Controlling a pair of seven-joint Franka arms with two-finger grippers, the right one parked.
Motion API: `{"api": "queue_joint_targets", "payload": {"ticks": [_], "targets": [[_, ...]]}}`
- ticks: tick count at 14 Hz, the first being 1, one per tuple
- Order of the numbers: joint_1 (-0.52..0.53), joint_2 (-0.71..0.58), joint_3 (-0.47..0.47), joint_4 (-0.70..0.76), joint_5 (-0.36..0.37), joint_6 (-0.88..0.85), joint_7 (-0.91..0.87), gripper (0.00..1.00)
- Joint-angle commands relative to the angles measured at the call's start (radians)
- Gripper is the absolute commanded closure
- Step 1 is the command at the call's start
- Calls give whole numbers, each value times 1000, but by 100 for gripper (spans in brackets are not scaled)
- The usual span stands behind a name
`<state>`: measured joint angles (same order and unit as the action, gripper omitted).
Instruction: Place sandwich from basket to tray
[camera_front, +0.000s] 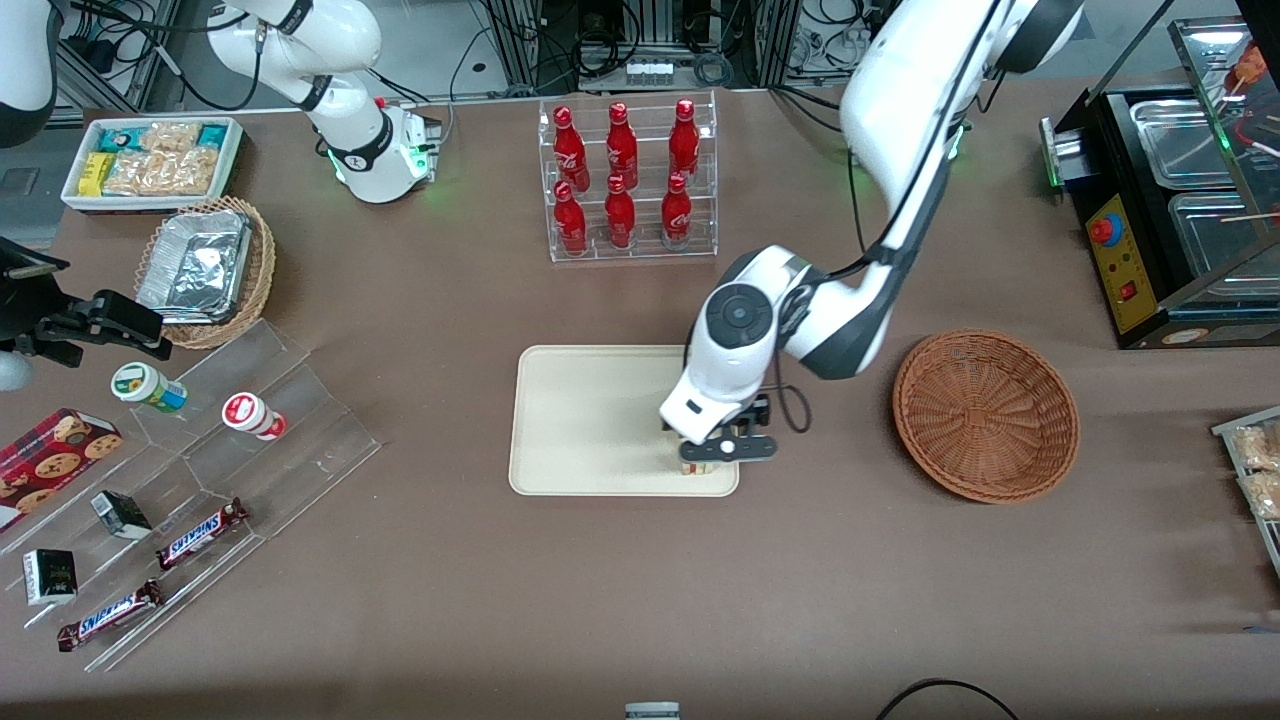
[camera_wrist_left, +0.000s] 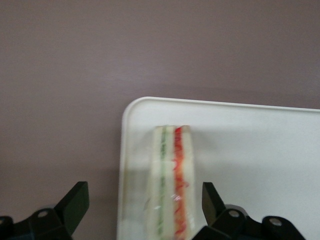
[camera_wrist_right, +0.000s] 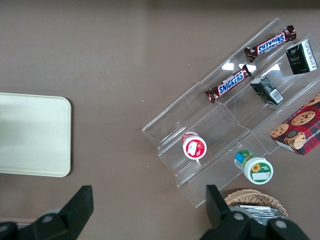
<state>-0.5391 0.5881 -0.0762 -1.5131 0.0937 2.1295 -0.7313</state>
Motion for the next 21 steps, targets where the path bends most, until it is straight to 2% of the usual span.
{"api": "queue_joint_targets", "payload": {"ticks": [1,3,7,10,12,17,21], "targets": [[80,-140,3,-35,-2,-147,-5,0],[148,-212,1,-45,0,-206,16,0],[278,-296,1,-52,-6,-310,231,0],[379,-381,3,-102,-69,-325,355,0],[448,-451,3,-136,-77,-356,435,0],[516,-576,1,-128,-75,-511,477,0],[518,-663,1,-108,-74,-595,510,0]]}}
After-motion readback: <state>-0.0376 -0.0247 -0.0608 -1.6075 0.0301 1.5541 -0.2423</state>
